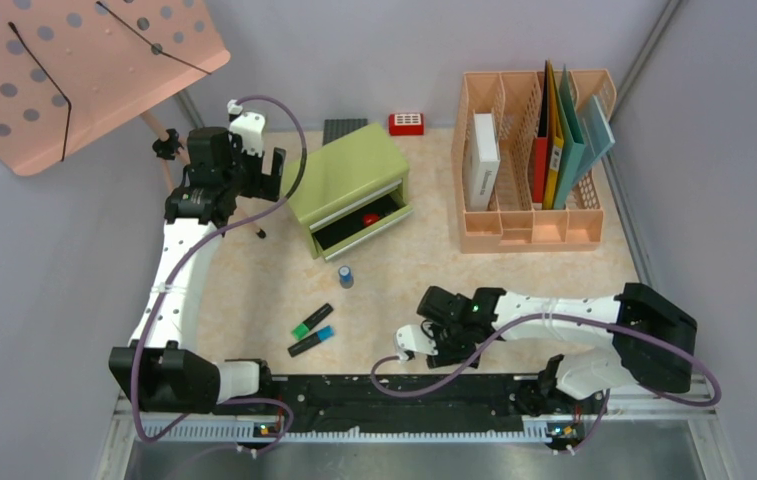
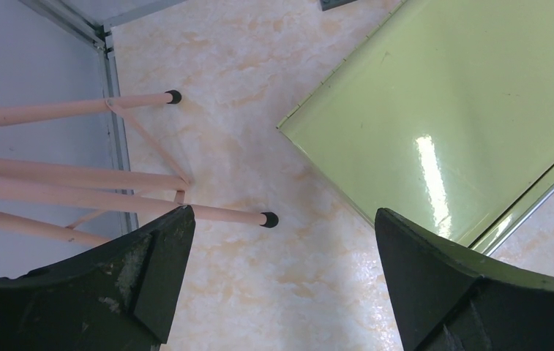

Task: Organize the desk
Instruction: Pick up the stationery from the center of the board, then place the stationery in the storage box, then pick up the stationery from the center of the board.

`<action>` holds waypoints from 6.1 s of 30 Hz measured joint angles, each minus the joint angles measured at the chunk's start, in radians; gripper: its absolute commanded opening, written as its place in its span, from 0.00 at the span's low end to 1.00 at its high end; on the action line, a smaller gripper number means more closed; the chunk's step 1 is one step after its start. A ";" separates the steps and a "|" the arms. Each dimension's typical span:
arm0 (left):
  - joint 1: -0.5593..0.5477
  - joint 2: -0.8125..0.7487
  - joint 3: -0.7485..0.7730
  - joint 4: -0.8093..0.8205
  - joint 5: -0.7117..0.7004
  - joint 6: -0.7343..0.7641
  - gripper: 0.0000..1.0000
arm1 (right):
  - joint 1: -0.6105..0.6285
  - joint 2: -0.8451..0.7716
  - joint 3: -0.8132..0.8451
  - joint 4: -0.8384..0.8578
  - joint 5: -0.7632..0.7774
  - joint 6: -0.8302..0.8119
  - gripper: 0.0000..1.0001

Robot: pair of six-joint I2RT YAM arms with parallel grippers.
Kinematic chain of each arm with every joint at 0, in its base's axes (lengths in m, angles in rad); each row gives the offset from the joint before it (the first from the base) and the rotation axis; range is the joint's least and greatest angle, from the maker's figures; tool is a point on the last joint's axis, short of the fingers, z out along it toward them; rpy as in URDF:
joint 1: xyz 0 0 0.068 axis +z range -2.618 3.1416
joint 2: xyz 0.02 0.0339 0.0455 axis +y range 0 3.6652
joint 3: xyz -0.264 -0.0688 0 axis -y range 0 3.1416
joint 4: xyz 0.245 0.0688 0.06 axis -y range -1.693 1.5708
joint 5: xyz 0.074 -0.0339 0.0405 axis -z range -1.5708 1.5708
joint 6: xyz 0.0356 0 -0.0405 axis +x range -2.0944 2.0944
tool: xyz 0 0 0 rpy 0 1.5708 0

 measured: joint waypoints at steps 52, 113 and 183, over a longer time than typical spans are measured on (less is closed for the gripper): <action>0.000 -0.080 -0.094 0.083 -0.035 0.039 0.99 | -0.256 0.692 0.980 0.088 0.207 -1.052 0.20; 0.000 -0.072 -0.093 0.083 -0.039 0.029 0.99 | -0.259 0.579 1.089 -0.026 0.096 -0.826 0.61; 0.000 -0.075 -0.085 0.082 -0.060 -0.048 0.99 | -0.162 0.645 0.632 0.627 -0.023 0.660 0.39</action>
